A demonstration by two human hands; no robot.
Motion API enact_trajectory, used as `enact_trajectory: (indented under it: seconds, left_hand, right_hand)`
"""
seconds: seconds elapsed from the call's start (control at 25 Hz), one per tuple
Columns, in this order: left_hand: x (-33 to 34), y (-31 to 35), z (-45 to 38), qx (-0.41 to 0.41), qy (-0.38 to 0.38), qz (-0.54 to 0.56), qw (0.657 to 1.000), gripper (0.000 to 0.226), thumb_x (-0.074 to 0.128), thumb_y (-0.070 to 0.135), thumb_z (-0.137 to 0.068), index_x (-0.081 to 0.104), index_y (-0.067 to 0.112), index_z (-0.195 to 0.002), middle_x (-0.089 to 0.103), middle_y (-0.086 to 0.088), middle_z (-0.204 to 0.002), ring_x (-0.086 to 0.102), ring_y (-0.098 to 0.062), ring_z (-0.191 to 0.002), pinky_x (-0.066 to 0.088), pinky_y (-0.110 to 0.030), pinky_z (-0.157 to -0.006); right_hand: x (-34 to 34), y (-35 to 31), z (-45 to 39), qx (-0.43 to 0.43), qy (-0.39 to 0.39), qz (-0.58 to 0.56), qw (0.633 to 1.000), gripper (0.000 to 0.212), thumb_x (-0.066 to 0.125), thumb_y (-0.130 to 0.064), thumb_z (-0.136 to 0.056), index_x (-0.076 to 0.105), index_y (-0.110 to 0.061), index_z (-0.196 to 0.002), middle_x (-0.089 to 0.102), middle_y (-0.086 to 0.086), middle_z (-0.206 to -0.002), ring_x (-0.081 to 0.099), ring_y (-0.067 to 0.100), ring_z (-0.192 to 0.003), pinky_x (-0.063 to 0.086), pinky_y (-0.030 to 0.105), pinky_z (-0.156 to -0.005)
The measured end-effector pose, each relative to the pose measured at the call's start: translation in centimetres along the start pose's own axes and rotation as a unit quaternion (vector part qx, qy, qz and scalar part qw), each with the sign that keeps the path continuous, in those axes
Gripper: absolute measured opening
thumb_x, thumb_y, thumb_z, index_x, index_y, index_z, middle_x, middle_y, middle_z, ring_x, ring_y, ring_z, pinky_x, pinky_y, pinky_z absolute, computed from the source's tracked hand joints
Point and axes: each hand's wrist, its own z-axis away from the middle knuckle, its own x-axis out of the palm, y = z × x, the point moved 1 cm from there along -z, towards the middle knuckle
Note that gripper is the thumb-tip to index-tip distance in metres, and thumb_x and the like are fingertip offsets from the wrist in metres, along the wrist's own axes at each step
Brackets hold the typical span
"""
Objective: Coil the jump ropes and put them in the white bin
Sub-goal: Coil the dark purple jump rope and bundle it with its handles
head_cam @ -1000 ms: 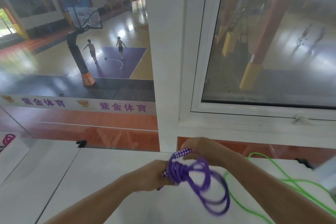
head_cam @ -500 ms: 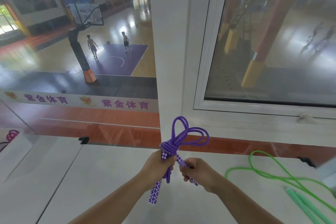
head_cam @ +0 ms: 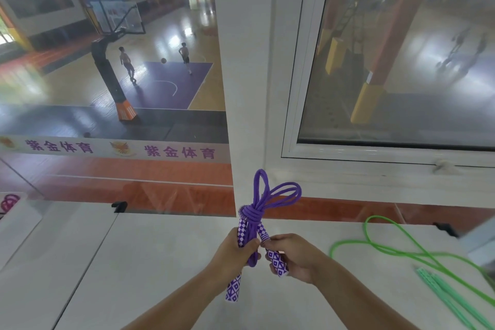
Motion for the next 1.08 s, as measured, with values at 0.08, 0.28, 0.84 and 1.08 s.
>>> enact_trajectory:
  seconds: [0.08, 0.28, 0.84, 1.08]
  left_hand:
    - [0.2, -0.1, 0.0, 0.004, 0.006, -0.009, 1.000, 0.009, 0.062, 0.019, -0.097, 0.059, 0.017, -0.105, 0.076, -0.008, -0.092, 0.075, -0.018, -0.082, 0.062, -0.032, -0.078]
    - [-0.1, -1.6, -0.7, 0.009, 0.040, -0.116, 0.992, 0.012, 0.063, 0.029, -0.094, 0.060, 0.019, -0.099, 0.074, 0.002, -0.085, 0.067, -0.010, -0.072, 0.051, -0.023, -0.065]
    - [-0.6, -2.8, -0.8, 0.007, 0.080, -0.092, 0.993, 0.010, 0.072, 0.024, -0.086, 0.064, 0.018, -0.083, 0.067, 0.004, -0.068, 0.056, -0.012, -0.058, 0.048, -0.028, -0.059]
    - [0.6, -3.6, 0.0, -0.032, 0.031, -0.043, 0.998, 0.011, 0.073, 0.013, -0.081, 0.067, 0.015, -0.090, 0.066, 0.001, -0.070, 0.054, -0.012, -0.061, 0.042, -0.023, -0.060]
  right_hand:
    - [-0.1, 0.5, -0.3, 0.017, 0.004, -0.043, 0.999, 0.030, 0.064, -0.008, -0.093, 0.061, 0.009, -0.118, 0.055, 0.013, -0.076, 0.050, 0.021, -0.064, 0.047, 0.033, -0.060]
    - [-0.2, 0.9, -0.9, 0.058, 0.000, -0.152, 0.987, 0.025, 0.057, -0.007, -0.096, 0.060, 0.007, -0.117, 0.053, 0.015, -0.076, 0.049, 0.023, -0.065, 0.047, 0.036, -0.058]
    - [-0.3, 0.1, -1.3, 0.005, 0.063, 0.000, 0.998, 0.025, 0.065, -0.018, -0.095, 0.070, 0.005, -0.103, 0.055, 0.005, -0.063, 0.047, 0.011, -0.051, 0.040, 0.023, -0.050]
    - [-0.9, 0.2, -1.7, 0.011, 0.047, -0.072, 0.996, 0.021, 0.063, -0.017, -0.096, 0.064, 0.002, -0.103, 0.056, 0.011, -0.076, 0.051, 0.015, -0.062, 0.045, 0.027, -0.051]
